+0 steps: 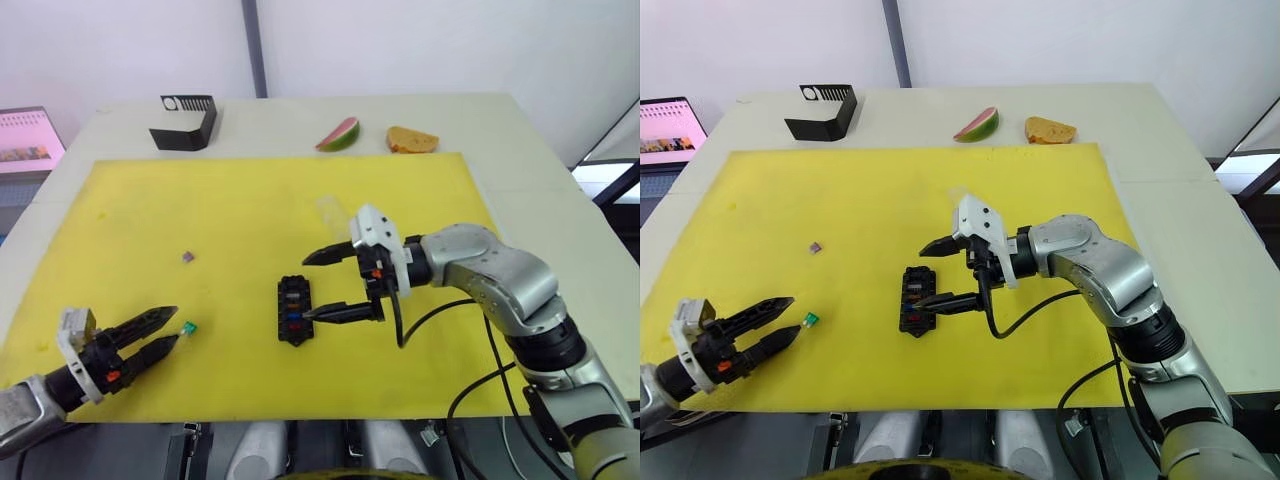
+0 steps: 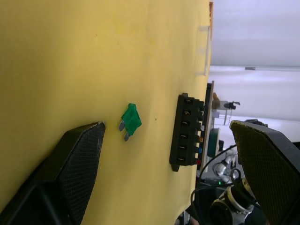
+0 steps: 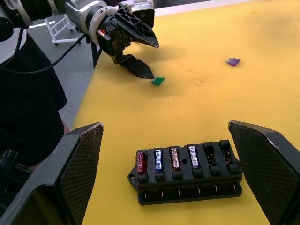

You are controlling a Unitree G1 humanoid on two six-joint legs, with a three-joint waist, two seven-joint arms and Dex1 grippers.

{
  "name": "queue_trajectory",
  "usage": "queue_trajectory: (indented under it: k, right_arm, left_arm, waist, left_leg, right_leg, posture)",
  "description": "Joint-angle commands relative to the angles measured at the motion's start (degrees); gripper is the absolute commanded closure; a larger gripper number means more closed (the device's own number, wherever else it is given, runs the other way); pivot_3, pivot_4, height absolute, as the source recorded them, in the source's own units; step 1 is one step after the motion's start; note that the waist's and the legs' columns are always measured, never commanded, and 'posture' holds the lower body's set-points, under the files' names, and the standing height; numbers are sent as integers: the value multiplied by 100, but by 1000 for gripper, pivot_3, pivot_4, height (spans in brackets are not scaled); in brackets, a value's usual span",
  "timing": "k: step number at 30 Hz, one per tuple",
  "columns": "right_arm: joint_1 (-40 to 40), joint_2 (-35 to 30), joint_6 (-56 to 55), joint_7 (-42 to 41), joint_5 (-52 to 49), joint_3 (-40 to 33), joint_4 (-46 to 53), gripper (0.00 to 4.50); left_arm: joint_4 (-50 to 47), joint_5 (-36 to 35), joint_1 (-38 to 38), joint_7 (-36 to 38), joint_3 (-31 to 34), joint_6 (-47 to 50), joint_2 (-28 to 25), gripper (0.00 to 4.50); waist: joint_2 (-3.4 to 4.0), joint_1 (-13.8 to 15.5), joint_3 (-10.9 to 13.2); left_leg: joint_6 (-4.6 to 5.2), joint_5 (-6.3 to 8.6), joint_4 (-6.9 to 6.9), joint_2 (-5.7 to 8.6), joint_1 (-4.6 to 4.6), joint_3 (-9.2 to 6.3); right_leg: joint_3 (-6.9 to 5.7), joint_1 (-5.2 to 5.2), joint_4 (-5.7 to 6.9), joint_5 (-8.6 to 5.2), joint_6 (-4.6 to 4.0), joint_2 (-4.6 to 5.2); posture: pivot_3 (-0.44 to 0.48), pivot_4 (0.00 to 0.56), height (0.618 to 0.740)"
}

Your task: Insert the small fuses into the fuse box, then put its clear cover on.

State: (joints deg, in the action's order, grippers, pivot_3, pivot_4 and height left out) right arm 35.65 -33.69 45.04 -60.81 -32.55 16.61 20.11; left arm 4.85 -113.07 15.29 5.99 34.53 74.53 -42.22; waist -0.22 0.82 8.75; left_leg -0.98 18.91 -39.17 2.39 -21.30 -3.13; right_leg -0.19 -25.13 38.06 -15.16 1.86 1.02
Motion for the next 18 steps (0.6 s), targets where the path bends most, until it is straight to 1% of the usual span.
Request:
queue_trajectory:
  k: [1, 5, 9, 12, 16, 18]
  right_arm:
    - [11, -1, -67, 48, -15, -113, 188, 0]
    - [8, -14, -64, 75, 4, -124, 188, 0]
    - [-4, -42, -68, 92, 14, -135, 185, 0]
    - [-13, -66, -50, 114, 7, -158, 199, 0]
    - [-54, -128, -36, 124, -11, -189, 240, 0]
    - [-65, -157, -29, 126, -23, -203, 252, 0]
  left_arm:
    - [-70, 7, -85, -16, -374, -46, 31, 19]
    - [-94, 7, -148, -41, -584, -64, 21, 19]
    - [-120, 41, -119, -134, -770, -176, -108, 19]
    - [113, 307, -121, 50, -862, -166, -170, 19]
    - [93, 408, -112, 163, -924, -221, -169, 19]
    - [104, 417, -116, 129, -906, -319, -121, 547]
  waist:
    - [3, 2, -2]
    - [4, 8, -2]
    - [5, 9, -3]
    - [13, 5, -4]
    - [26, 6, -9]
    - [26, 3, -9]
  left_leg:
    - [0, 0, 0, 0, 0, 0]
    - [0, 0, 0, 3, 0, 0]
    - [0, 0, -1, 4, 0, -1]
    - [0, 0, -1, 4, 1, -1]
    - [1, 0, 0, 4, 2, -1]
    - [1, 0, 0, 4, 2, -1]
  right_leg:
    - [0, 0, 0, 0, 0, 0]
    - [0, 2, -1, 0, 0, 1]
    - [0, 3, -1, 0, 0, 1]
    - [0, 3, -2, 0, 0, 2]
    - [0, 5, -3, 0, 0, 2]
    - [0, 5, -4, 0, 0, 2]
  posture:
    - [0, 150, 740]
    - [0, 150, 740]
    - [0, 150, 740]
    - [0, 150, 740]
    - [0, 150, 740]
    - [0, 150, 740]
